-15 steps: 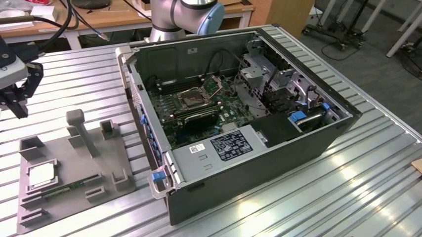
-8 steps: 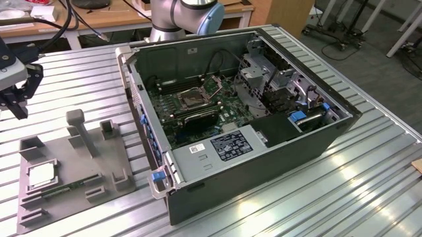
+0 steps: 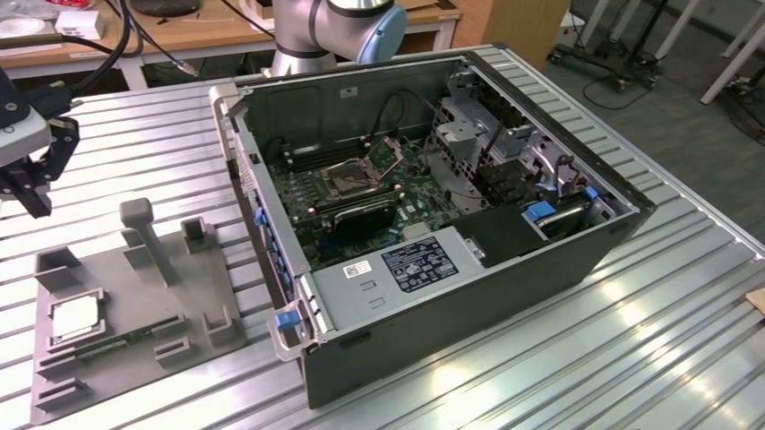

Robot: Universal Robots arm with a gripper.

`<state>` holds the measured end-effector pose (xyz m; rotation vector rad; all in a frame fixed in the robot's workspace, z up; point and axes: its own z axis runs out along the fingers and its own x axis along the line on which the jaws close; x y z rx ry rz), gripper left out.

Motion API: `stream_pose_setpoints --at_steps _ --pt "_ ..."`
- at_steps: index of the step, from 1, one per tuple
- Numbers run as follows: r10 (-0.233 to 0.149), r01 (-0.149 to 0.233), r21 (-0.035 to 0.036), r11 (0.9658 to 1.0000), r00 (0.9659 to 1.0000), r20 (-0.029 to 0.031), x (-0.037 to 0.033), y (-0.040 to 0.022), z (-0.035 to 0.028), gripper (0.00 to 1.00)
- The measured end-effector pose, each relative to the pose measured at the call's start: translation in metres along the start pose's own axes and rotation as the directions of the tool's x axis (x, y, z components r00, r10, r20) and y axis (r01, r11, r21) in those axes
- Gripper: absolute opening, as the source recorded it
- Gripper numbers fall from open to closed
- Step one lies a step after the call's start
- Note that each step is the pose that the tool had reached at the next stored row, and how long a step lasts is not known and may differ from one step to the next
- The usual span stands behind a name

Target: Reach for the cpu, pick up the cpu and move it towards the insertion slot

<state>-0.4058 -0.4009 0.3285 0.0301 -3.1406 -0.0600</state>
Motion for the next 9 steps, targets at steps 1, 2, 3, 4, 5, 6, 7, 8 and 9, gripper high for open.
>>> stream_pose_setpoints --at_steps 1,2,3,4,5,6,7,8,9 --pt "0.0 0.0 0.0 1.0 1.0 0.0001 0.0 0.0 0.0 0.11" --pt "0.0 0.0 -0.0001 1.0 1.0 0.0001 0.0 0.0 0.0 0.11" --pt "0.0 0.0 0.0 1.0 1.0 0.0 0.0 0.0 0.0 0.11" --pt "0.0 0.0 0.0 1.0 1.0 0.0 0.0001 0.0 0.0 0.11" --pt "0.0 0.0 0.0 1.0 1.0 0.0 0.0 0.0 0.0 0.11" --pt "0.0 0.0 0.0 1.0 1.0 0.0 0.0 0.0 0.0 0.11" --pt "0.0 0.0 0.0 1.0 1.0 0.0 0.0001 0.0 0.0 0.11" --pt "0.0 0.0 0.0 1.0 1.0 -0.0001 0.0001 0.0 0.0001 0.11" --pt "0.0 0.0 0.0 1.0 1.0 -0.0001 0.0001 0.0 0.0002 0.11"
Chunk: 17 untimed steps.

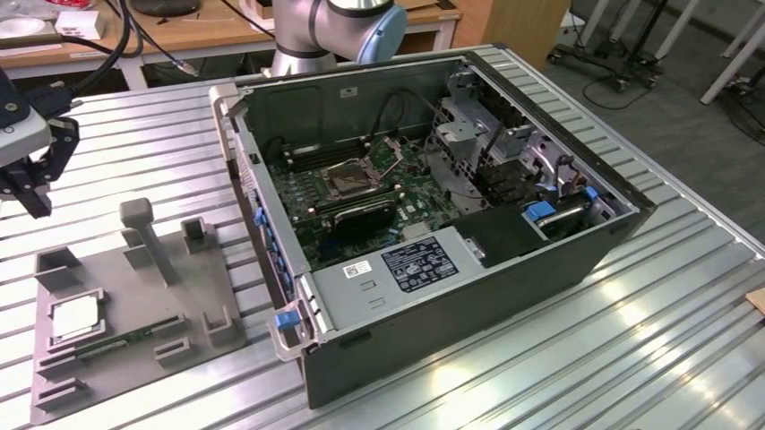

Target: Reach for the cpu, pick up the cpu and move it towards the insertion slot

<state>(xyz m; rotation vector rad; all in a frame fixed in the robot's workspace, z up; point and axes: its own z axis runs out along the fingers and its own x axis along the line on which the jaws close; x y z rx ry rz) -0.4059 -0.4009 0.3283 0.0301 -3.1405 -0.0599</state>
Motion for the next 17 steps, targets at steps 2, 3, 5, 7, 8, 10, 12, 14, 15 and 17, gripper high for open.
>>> stream_pose_setpoints --at_steps 2,3,5,7,8,10,12,14,15,17 --pt "0.0 0.0 -0.0002 1.0 1.0 0.0003 0.0 0.0 0.0008 0.11" --pt "0.0 0.0 -0.0001 1.0 1.0 0.0003 0.0 0.0 0.0013 0.11" --pt "0.0 0.0 0.0 1.0 1.0 0.0 0.0 0.0 0.0019 0.11" --pt "0.0 0.0 0.0001 1.0 1.0 -0.0001 0.0 -0.0001 0.0022 0.11" --pt "0.0 0.0 0.0 1.0 1.0 0.0 0.0 -0.0001 0.0023 0.11" --pt "0.0 0.0 -0.0001 1.0 1.0 0.0001 0.0 -0.0001 0.0026 0.11" --pt "0.0 0.0 -0.0002 1.0 1.0 0.0003 0.0 -0.0001 0.0032 0.11" --pt "0.0 0.0 0.0 1.0 1.0 0.0001 0.0 -0.0001 0.0038 0.11" --pt "0.0 0.0 0.0 1.0 1.0 0.0001 0.0 -0.0001 0.004 0.11" --pt "0.0 0.0 -0.0001 1.0 1.0 0.0002 0.0001 -0.0002 0.0056 0.11"
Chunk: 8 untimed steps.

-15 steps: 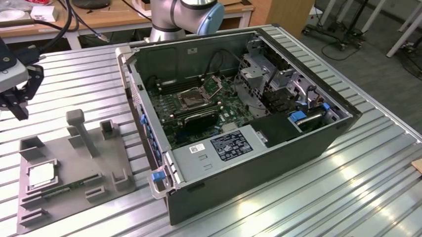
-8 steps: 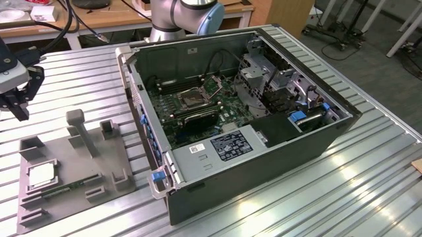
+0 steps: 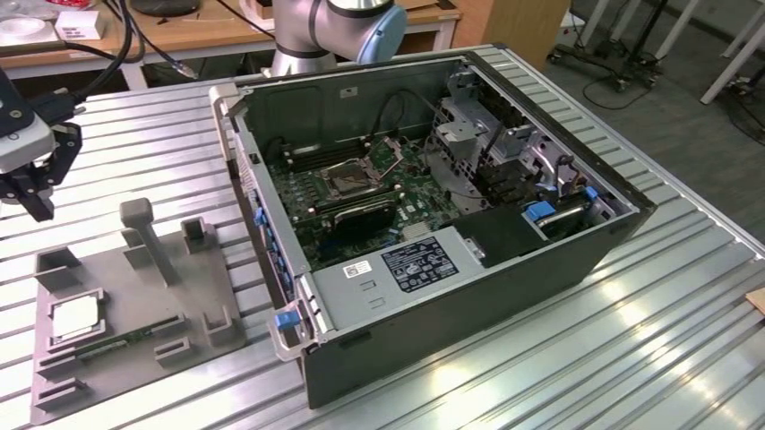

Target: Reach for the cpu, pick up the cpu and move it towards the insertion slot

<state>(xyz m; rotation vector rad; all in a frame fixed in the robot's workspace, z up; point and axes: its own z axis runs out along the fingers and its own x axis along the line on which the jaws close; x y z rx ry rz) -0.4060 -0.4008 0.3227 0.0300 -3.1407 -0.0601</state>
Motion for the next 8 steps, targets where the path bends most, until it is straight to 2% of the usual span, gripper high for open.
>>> stream_pose_setpoints --at_steps 8 --pt "0.0 0.0 0.0015 1.0 1.0 0.0 0.0008 -0.0001 0.0019 0.11"
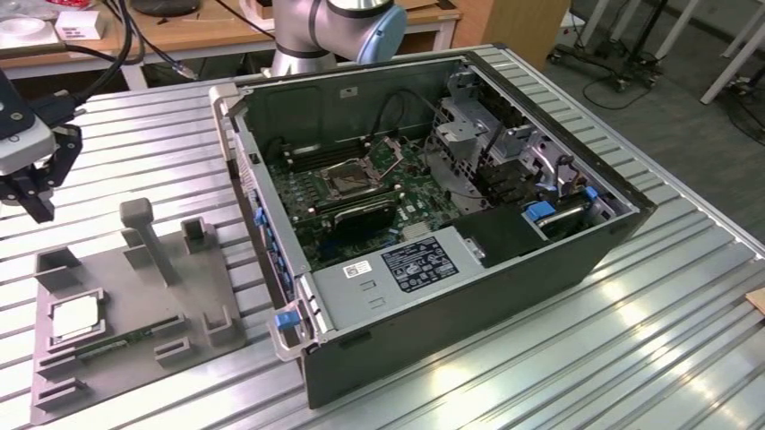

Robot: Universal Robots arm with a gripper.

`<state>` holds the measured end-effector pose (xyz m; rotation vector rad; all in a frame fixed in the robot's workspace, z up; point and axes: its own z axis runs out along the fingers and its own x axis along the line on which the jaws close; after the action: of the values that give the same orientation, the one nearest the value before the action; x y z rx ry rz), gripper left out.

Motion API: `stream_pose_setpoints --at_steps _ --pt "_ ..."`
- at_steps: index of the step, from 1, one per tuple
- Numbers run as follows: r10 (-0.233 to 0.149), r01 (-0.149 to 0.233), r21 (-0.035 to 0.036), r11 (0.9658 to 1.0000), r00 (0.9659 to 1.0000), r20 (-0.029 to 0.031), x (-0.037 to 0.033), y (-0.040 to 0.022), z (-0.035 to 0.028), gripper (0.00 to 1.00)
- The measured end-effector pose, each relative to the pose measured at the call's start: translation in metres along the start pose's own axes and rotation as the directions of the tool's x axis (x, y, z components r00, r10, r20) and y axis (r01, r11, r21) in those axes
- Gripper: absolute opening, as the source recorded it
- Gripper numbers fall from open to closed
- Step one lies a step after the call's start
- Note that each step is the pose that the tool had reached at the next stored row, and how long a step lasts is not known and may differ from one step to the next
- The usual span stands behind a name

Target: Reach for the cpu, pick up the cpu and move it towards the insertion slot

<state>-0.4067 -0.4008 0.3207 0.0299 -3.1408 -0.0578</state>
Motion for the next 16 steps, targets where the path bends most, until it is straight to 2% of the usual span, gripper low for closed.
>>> stream_pose_setpoints --at_steps 16 --pt "0.0 0.0 0.0119 0.9999 1.0 -0.0003 0.0105 -0.0001 0.0068 0.11"
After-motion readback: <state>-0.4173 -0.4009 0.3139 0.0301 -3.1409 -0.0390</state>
